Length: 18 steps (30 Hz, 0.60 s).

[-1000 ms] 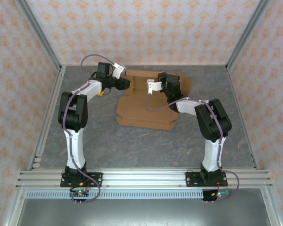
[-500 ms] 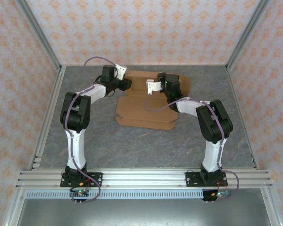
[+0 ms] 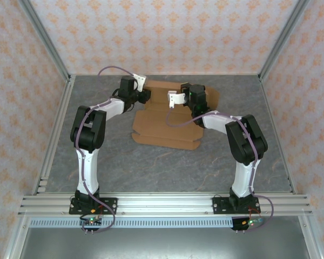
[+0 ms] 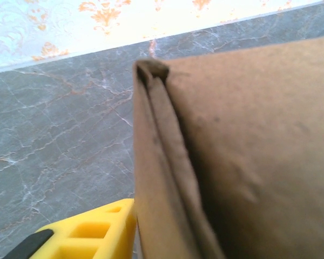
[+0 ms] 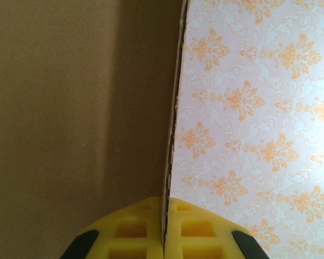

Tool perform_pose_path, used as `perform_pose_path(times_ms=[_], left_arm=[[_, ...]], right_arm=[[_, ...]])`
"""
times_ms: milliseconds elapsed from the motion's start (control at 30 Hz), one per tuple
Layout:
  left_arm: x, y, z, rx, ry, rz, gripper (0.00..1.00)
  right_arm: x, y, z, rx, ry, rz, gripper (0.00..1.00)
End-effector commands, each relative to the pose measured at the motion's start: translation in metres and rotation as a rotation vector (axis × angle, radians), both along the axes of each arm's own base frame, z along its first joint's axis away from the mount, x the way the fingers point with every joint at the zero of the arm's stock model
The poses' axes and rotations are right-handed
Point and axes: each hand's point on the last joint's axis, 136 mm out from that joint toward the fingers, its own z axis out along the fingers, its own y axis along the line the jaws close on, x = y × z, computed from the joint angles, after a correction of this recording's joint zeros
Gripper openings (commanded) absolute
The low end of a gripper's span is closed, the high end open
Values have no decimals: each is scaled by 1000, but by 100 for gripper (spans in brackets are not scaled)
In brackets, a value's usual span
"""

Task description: Fold the paper box

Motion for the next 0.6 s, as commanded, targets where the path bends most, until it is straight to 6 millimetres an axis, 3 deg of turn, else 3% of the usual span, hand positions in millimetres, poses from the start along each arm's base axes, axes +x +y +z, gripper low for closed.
perform_pose_path(times_ms=[0, 200, 567], left_arm=[[7, 18, 26, 88, -106, 127, 30], [5, 34, 30, 175, -156, 272, 29], [-1, 42, 34, 305, -212, 404, 27]], right_arm=[[-12, 16, 17, -2, 16, 70, 0], [-17, 14, 18, -2, 32, 70, 0], [-22, 14, 11, 4, 75, 74, 0]])
